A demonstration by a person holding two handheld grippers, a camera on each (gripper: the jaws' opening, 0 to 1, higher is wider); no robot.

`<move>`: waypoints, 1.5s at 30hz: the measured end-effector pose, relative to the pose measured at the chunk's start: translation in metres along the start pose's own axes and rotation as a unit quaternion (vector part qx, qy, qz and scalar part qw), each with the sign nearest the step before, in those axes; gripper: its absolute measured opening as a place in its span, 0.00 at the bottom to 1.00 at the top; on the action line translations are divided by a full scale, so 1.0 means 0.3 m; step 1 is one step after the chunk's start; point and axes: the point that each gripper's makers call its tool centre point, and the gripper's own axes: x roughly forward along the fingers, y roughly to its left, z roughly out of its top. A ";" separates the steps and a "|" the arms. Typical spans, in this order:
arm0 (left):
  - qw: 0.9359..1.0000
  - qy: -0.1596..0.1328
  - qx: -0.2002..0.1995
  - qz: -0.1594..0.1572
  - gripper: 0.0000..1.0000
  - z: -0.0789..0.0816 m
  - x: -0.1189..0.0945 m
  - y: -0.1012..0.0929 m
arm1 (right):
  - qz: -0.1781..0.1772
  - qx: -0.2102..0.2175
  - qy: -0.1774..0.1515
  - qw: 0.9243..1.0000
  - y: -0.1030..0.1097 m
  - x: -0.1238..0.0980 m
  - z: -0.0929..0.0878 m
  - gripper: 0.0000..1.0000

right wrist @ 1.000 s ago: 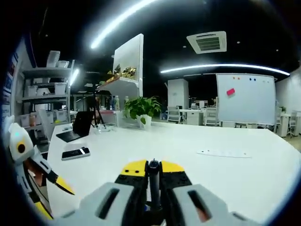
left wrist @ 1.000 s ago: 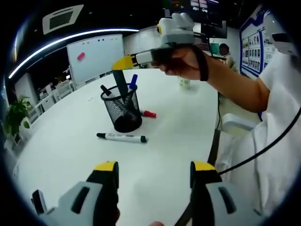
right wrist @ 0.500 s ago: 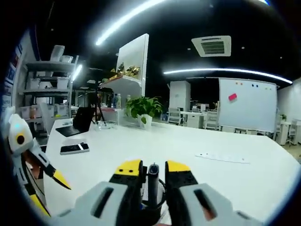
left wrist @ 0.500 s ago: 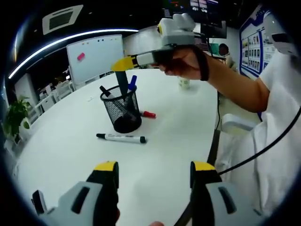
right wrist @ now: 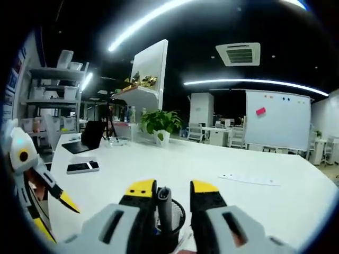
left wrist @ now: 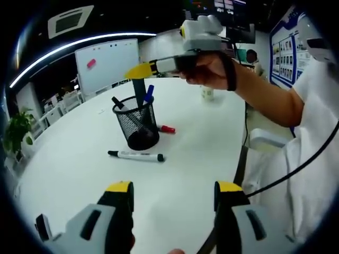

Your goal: Place the scattered laser pointers and whiteboard markers into the pen holder and stack the scattered paper cups together

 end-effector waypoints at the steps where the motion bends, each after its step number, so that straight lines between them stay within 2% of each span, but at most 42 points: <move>1: 1.000 0.000 0.000 -0.001 0.62 0.001 0.002 -0.002 | 0.000 0.000 0.000 1.000 0.000 0.000 0.000 0.26; 12: 1.000 0.001 -0.003 0.003 0.62 -0.006 -0.003 0.004 | 0.007 -0.002 -0.008 1.000 0.008 -0.013 0.020 0.29; 26: 1.000 -0.001 -0.001 0.009 0.62 0.000 -0.011 0.027 | 0.031 -0.013 -0.024 0.999 0.042 -0.037 0.057 0.36; 35: 1.000 -0.001 0.001 0.009 0.62 0.001 -0.014 0.019 | 0.045 -0.015 -0.035 0.998 0.065 -0.053 0.080 0.38; 38: 1.000 0.001 0.002 0.010 0.62 0.000 -0.012 0.021 | 0.044 -0.015 -0.037 0.998 0.064 -0.061 0.086 0.38; 40: 1.000 -0.001 0.001 0.009 0.62 0.002 -0.013 0.021 | 0.039 0.007 -0.054 0.998 0.052 -0.071 0.107 0.37; 45: 1.000 0.000 0.002 0.009 0.62 0.003 -0.015 0.022 | 0.031 0.003 -0.055 0.998 0.032 -0.086 0.118 0.37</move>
